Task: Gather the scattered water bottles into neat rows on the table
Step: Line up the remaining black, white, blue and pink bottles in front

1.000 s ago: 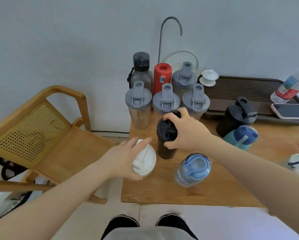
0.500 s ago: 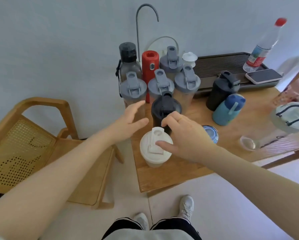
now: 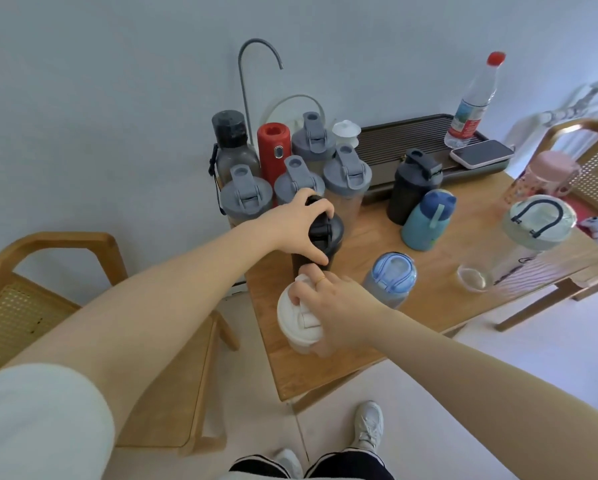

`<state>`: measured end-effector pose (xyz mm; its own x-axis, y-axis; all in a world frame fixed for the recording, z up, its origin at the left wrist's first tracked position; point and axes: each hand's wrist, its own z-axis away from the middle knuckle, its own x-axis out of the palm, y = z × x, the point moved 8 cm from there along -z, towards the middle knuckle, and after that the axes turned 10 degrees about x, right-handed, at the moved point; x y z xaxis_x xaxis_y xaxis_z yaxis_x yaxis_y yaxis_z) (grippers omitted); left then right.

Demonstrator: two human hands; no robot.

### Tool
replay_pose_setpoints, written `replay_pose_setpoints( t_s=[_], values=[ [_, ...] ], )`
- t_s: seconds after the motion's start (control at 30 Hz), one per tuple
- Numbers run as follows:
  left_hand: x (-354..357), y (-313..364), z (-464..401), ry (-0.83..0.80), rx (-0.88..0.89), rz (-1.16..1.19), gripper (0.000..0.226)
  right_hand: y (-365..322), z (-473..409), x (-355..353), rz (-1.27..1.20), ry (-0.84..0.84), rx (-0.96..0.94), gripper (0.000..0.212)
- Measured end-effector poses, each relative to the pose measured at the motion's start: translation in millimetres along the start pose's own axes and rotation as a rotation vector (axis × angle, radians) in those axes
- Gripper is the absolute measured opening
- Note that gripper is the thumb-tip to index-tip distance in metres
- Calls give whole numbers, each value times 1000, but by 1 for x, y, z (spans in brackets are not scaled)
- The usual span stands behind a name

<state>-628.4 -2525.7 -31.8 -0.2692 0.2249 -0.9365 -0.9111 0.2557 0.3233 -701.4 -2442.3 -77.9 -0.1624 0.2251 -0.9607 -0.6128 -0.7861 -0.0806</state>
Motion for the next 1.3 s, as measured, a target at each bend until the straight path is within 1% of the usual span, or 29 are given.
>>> replay_pose_setpoints(
  t_s=[0.1, 0.17, 0.27, 0.4, 0.47, 0.57, 0.63, 0.73, 0.8, 0.87, 0.9, 0.97, 1.03, 1.1, 1.17, 1.2, 1.3],
  values=[
    [3, -1, 3, 2, -26, -45, 71, 8, 10, -2, 4, 2, 17, 73],
    [4, -6, 13, 52, -27, -52, 69, 16, 19, -5, -25, 17, 35, 73],
    [3, -18, 41, 129, -57, -38, 69, 29, 26, -26, -89, 94, 84, 71],
    [-5, -28, 70, 197, -120, -29, 70, 41, 9, -50, -42, 154, 149, 72],
    [-4, -30, 72, 179, -132, -52, 71, 46, -9, -50, 2, 144, 167, 73],
    [4, -35, 66, 121, -141, -50, 72, 52, -37, -40, 76, 71, 175, 69],
    [6, -41, 63, 140, -155, -5, 73, 58, -52, -36, 75, 45, 174, 67],
    [5, -46, 63, 184, -156, 49, 74, 66, -64, -32, -5, 15, 136, 75],
    [9, -45, 63, 185, -146, 70, 78, 71, -64, -33, -25, 10, 140, 89],
    [14, -43, 63, 197, -131, 34, 83, 78, -60, -38, -19, 44, 221, 106],
    [14, -40, 63, 217, -110, -24, 84, 83, -57, -41, -42, 62, 277, 111],
    [12, -34, 61, 255, -44, -148, 82, 91, -54, -42, -160, 77, 393, 111],
    [13, -33, 60, 236, -9, -194, 79, 95, -55, -38, -231, 34, 457, 109],
    [14, -35, 60, 227, -14, -198, 78, 92, -59, -31, -240, -15, 454, 104],
    [13, -36, 62, 239, -24, -182, 77, 87, -64, -24, -230, -29, 443, 99],
    [13, -36, 62, 243, -27, -168, 76, 87, -65, -21, -215, -26, 452, 100],
    [16, -38, 63, 232, -48, -119, 72, 88, -66, -20, -161, 0, 496, 111]
  ],
)
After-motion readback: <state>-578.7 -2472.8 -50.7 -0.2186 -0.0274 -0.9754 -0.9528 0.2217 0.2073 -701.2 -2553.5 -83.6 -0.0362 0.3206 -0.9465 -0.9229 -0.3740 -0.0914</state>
